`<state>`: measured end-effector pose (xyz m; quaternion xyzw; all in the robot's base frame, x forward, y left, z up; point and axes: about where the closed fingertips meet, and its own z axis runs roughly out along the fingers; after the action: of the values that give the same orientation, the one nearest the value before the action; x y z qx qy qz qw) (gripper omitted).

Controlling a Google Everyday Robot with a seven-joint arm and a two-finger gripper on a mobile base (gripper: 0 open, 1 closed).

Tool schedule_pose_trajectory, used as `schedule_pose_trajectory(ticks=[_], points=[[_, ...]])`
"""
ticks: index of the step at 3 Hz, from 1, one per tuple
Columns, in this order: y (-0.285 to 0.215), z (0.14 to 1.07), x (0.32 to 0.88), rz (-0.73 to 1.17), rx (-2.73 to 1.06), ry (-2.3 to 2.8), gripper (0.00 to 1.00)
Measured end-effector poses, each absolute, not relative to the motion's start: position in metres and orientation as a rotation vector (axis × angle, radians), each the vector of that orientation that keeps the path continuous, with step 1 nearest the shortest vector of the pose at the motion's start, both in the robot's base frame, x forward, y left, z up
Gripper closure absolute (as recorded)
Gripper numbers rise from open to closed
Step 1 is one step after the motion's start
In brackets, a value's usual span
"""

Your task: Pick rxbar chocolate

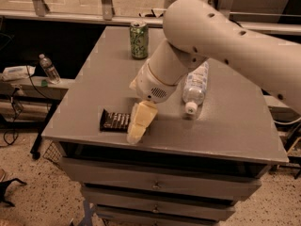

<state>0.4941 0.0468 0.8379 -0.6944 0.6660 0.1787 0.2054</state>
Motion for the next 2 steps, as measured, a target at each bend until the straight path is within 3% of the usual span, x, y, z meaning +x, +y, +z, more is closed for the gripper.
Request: schedule_pose_trajectory(ticks=[2], points=[[0.0544, 0.8208, 0.5048, 0.52, -1.901, 1.857, 0.0]])
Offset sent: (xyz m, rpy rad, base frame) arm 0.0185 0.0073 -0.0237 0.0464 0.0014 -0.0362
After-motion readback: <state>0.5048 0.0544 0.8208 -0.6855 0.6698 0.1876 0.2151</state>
